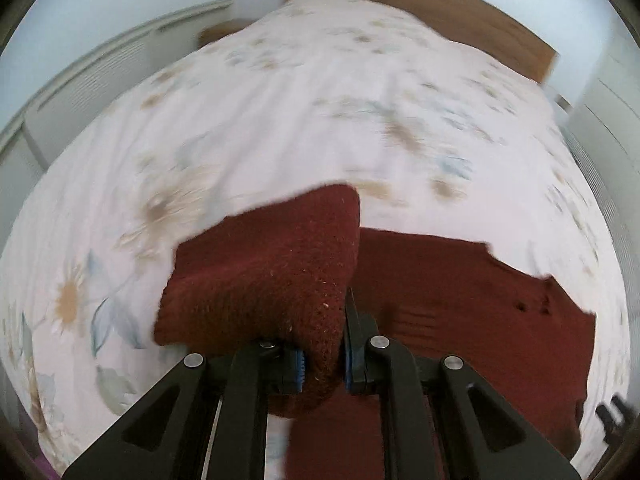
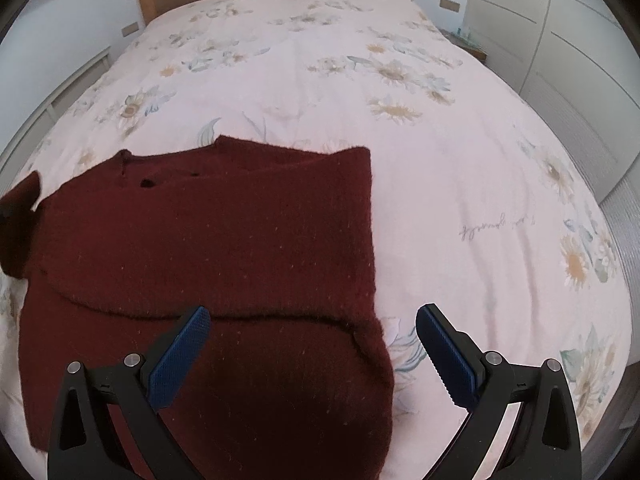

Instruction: Fold small clothes

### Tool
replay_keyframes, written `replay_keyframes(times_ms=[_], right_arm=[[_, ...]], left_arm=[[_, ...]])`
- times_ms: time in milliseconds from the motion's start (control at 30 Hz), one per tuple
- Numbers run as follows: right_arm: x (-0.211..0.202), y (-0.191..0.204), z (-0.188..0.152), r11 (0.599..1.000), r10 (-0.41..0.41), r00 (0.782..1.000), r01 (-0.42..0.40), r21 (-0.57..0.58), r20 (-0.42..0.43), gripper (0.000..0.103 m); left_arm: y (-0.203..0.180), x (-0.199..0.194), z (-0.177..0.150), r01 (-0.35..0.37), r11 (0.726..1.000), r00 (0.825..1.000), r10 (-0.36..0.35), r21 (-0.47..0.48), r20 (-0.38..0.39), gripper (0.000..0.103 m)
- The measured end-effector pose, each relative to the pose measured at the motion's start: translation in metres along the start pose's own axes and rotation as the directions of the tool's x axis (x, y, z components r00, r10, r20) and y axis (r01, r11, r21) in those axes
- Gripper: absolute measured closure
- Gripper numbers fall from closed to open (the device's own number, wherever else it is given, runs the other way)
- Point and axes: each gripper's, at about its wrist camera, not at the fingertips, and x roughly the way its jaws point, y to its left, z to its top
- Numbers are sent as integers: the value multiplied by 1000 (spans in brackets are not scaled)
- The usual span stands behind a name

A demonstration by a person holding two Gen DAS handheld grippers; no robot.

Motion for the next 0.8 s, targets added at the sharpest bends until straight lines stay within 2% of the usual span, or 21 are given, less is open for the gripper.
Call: replay_keyframes(times_ms=[100,233,467,600,700,800], right_arm=[[-1,-1,5,1000,-4,1000,4,-4,4,0],[-2,-8,12,1000,-9,1000,9,5,6,0],[-6,-19,17,1000,-11,1000,11,23,13,0],[-6,-25,14,1000,-7,1000,7,31,10,0],[-2,-28,8,999,-3,1000,3,38,-2,0],[4,-28,1,999,5,1000,-4,45,-20,0]], left_arm=[[-41,5,1,55,997,998,-56,55,4,92],[-95,23,1,125,985,992,-122,120,-33,92],[-177,51,-23,205,951,976,-182,232,-116,93],[-204,58,-39,237,930,969,-206,280,-137,93],[-219,68,-54,206,920,976,-166,335,-144,92],[-220,96,-66,165,917,978,-104,362,-183,92]])
